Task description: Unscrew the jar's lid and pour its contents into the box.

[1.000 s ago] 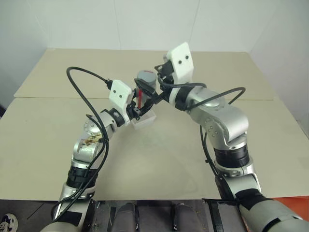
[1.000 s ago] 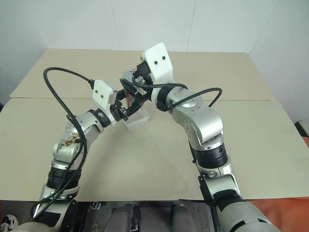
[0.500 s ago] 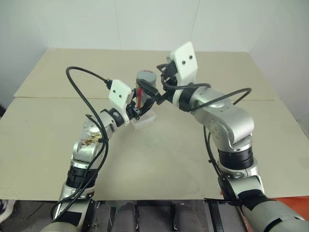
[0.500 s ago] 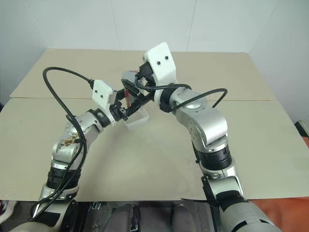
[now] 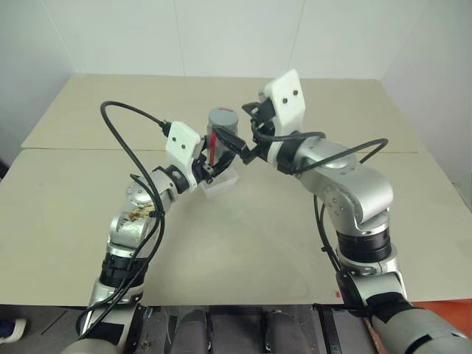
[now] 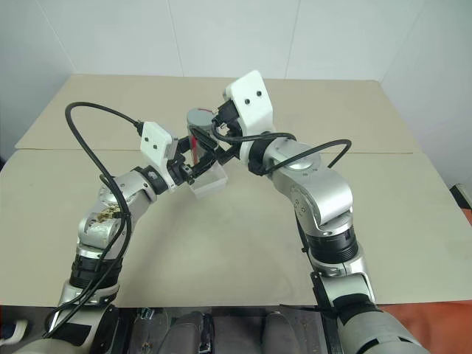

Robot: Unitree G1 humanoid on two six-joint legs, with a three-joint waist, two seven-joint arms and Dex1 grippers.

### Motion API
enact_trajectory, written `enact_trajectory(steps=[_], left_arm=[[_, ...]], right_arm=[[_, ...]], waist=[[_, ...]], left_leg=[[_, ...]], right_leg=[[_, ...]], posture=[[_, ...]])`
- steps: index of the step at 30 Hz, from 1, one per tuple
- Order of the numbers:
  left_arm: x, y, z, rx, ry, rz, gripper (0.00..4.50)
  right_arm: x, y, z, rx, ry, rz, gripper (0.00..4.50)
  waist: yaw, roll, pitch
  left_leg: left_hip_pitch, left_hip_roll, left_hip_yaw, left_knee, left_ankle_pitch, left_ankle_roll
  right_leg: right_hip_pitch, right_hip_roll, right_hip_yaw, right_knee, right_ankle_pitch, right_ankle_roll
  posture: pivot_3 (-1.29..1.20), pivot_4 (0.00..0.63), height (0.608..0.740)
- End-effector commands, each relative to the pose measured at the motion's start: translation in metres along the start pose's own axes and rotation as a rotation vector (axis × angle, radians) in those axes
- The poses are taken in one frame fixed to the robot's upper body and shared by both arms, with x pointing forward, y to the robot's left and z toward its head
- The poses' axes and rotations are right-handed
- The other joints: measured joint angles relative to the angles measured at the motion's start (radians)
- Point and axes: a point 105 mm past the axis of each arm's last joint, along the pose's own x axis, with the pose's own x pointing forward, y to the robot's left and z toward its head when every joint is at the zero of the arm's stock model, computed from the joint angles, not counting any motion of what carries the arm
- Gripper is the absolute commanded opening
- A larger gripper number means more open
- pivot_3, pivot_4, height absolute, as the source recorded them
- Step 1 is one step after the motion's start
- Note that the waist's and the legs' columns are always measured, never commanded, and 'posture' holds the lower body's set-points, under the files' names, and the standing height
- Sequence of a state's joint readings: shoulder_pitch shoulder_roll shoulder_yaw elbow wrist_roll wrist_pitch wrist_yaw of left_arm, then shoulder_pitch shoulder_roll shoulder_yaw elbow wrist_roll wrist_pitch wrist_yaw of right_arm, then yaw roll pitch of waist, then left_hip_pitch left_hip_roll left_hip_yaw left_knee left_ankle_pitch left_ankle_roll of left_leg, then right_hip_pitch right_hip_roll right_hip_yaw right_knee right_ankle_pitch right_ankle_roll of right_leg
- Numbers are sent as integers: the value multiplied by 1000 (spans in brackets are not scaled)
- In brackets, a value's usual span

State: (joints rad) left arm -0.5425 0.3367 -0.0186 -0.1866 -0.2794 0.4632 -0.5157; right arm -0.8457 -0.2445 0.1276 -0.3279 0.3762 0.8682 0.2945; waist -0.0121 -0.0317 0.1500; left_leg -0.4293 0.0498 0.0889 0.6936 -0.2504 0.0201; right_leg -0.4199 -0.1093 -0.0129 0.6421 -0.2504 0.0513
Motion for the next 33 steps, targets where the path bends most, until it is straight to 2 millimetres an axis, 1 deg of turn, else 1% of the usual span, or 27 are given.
enact_trajectory(steps=[1, 14, 25, 33], left_arm=[[-2, 2, 16, 24, -54, 2, 2738], [-2, 1, 14, 20, -52, -1, 2738], [-3, -5, 15, 20, -57, -14, 2738], [-3, -7, 18, 19, -62, -11, 2738]], right_arm=[[-9, -7, 15, -17, -54, -31, 4458], [-17, 15, 26, -31, -112, 107, 4458], [4, 6, 28, -27, -112, 53, 4458], [10, 3, 26, -25, -105, 40, 4458]], waist=[[0, 0, 0], [0, 0, 0], [0, 0, 0], [0, 0, 0]], left_leg=[[0, 0, 0, 0, 0, 0], [0, 0, 0, 0, 0, 0], [0, 0, 0, 0, 0, 0], [0, 0, 1, 0, 0, 0]], right_leg=[[0, 0, 0, 0, 0, 0], [0, 0, 0, 0, 0, 0], [0, 0, 0, 0, 0, 0], [0, 0, 0, 0, 0, 0]], posture=[[0, 150, 740], [0, 150, 740], [0, 150, 740], [0, 150, 740]])
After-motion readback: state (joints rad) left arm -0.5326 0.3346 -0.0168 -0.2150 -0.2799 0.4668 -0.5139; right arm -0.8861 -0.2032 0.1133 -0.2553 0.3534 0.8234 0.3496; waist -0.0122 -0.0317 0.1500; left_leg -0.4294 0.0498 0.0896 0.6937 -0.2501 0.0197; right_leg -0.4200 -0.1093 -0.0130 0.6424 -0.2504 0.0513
